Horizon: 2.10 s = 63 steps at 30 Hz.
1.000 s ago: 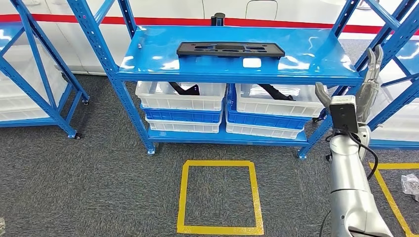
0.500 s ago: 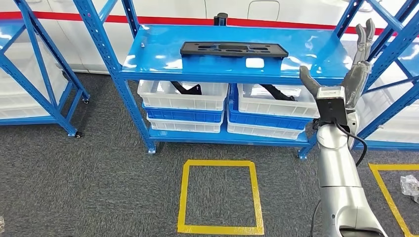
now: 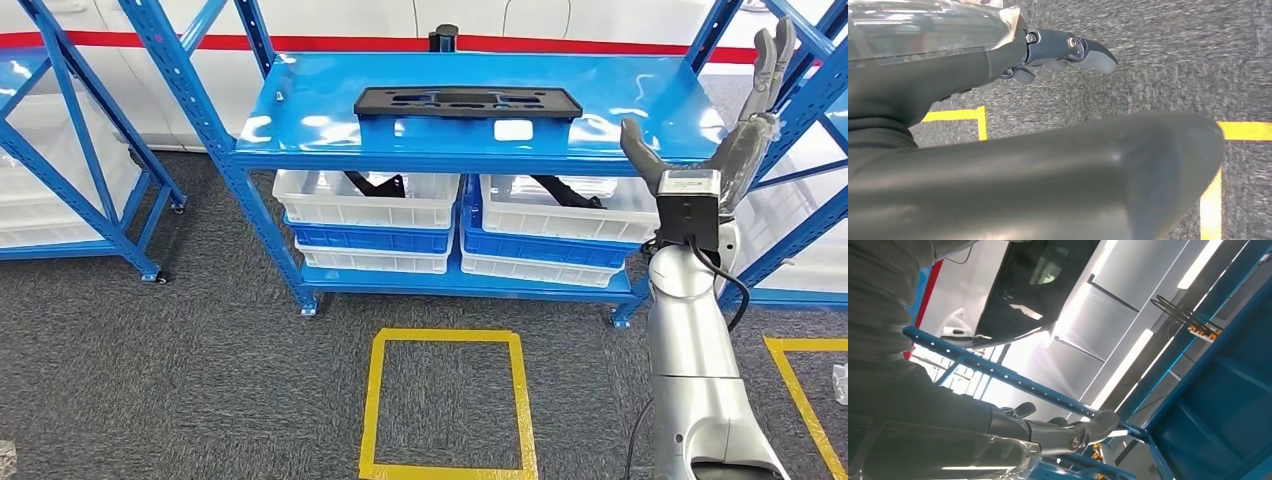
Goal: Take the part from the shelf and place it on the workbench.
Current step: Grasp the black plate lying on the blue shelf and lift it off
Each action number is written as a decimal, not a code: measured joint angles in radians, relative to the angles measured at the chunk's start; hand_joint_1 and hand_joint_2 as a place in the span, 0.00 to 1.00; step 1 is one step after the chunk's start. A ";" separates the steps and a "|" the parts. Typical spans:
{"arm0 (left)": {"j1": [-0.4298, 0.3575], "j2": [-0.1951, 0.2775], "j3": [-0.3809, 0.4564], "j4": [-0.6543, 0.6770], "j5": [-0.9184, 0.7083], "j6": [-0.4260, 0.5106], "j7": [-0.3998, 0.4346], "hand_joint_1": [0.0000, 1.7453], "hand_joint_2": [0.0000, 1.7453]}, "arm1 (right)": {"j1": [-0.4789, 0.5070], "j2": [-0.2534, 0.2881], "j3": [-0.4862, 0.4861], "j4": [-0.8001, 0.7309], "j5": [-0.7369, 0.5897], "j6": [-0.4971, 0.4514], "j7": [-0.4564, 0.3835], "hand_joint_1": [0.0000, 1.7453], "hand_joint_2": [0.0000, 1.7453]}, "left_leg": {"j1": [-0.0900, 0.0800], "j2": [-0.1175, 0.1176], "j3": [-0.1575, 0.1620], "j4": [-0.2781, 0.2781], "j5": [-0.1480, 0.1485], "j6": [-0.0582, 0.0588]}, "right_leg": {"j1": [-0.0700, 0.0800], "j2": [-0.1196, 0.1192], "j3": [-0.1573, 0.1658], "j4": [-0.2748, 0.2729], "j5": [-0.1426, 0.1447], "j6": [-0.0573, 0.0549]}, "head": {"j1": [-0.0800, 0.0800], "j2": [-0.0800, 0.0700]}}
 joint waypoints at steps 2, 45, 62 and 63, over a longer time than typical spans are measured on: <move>0.004 0.000 0.000 0.001 -0.005 -0.003 0.002 0.00 0.00 | 0.005 0.000 0.004 -0.004 0.000 -0.004 0.001 0.00 1.00 | 0.004 0.003 -0.117 0.139 -0.015 -0.008 | 0.001 0.001 0.024 0.000 -0.023 -0.002 | 0.000 0.000; 0.012 0.006 -0.014 0.002 -0.033 -0.026 0.004 0.00 0.00 | 0.090 -0.031 0.005 -0.096 0.007 -0.018 0.025 0.00 1.00 | -0.038 -0.043 -0.155 -0.171 0.302 0.064 | 0.020 0.033 0.245 -0.067 -0.191 0.011 | 0.008 0.000; 0.009 0.001 -0.015 0.002 -0.026 -0.049 -0.026 0.00 0.00 | 0.105 -0.036 0.004 -0.098 0.035 0.002 0.029 0.00 1.00 | -0.035 -0.036 -0.080 -0.113 0.170 0.041 | 0.011 0.007 -0.001 0.012 -0.018 0.021 | 0.004 0.000; 0.009 0.001 -0.014 0.002 -0.026 -0.051 -0.030 0.00 0.00 | 0.103 -0.036 0.005 -0.099 0.040 0.004 0.029 0.00 1.00 | -0.032 -0.022 -0.104 -0.063 0.147 0.031 | 0.007 0.004 0.007 0.011 -0.023 0.015 | 0.002 0.000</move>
